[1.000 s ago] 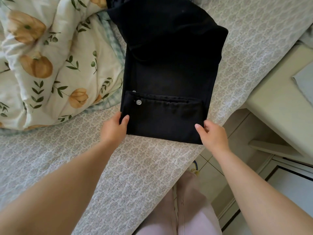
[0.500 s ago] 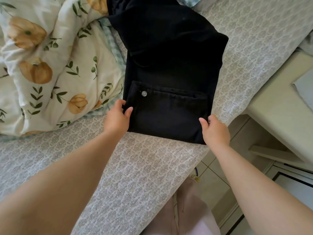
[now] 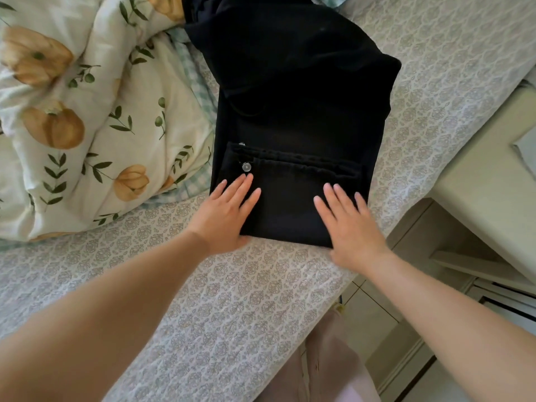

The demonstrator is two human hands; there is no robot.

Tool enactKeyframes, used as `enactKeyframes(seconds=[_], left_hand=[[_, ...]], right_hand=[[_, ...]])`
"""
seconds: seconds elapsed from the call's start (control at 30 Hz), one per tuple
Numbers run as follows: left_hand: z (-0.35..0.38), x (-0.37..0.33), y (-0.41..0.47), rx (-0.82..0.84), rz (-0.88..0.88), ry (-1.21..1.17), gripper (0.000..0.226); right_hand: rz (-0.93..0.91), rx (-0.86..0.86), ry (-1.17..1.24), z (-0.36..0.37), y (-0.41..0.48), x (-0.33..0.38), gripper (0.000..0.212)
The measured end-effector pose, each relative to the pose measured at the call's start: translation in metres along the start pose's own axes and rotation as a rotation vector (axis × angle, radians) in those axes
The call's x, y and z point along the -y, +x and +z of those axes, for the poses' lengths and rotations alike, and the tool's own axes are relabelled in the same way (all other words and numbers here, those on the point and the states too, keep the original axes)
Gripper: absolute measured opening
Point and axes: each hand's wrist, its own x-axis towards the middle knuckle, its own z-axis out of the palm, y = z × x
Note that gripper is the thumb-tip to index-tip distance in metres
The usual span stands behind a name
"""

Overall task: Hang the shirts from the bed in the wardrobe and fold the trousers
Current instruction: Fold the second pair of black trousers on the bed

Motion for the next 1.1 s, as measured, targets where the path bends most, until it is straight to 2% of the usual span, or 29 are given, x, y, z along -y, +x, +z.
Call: enactKeyframes(seconds=[0.1,0.3,0.37,0.47,0.53,0.6,0.67,0.73,0.87,1.0,1.1], left_hand=[[0.003,0.025,-0.009,-0.002,-0.003,-0.060,0.082],[0.008,0.050,-0.014,-0.059,0.002,-0.196,0.084],[0.009,0.053,-0.014,-0.081,0.026,-0.264,0.078],[0.006,0.055,-0.013,-0.191,0.008,-0.447,0.061],[-0.002,0.051,-0.006,-0.270,-0.218,-0.753,0.045],[-0.013,0.042,0.002,-0.265,-0.539,-1.128,0.036],[-0.016,0.036,0.007,-0.249,-0.684,-1.370,0.023],[-0.021,0.036,0.007,-0.237,-0.755,-1.484,0.017],[-0.032,0.027,0.010,-0.296,-0.799,-1.447,0.033],[-0.061,0.021,0.000,-0.330,-0.828,-1.312,0.031],[-0.109,0.035,-0.009,-0.370,-0.883,-1.324,0.030]], right_hand=[[-0.087,0.011,0.020,0.000,-0.002,-0.023,0.098],[-0.345,-0.205,0.056,0.001,-0.006,-0.055,0.090],[-0.302,-0.265,0.214,0.007,-0.005,-0.056,0.083],[-0.040,-0.404,0.601,0.008,-0.003,-0.049,0.060],[-0.013,-0.424,0.655,0.008,-0.003,-0.044,0.059],[-0.127,-0.339,0.568,0.015,-0.010,-0.043,0.075],[-0.177,-0.295,0.451,0.018,-0.015,-0.049,0.085],[-0.111,-0.277,0.398,0.015,-0.012,-0.050,0.085],[0.071,-0.354,0.449,0.000,0.011,-0.033,0.068],[0.263,-0.354,0.875,-0.042,0.021,-0.044,0.027],[0.365,-0.263,0.989,-0.100,0.029,-0.063,0.035]])
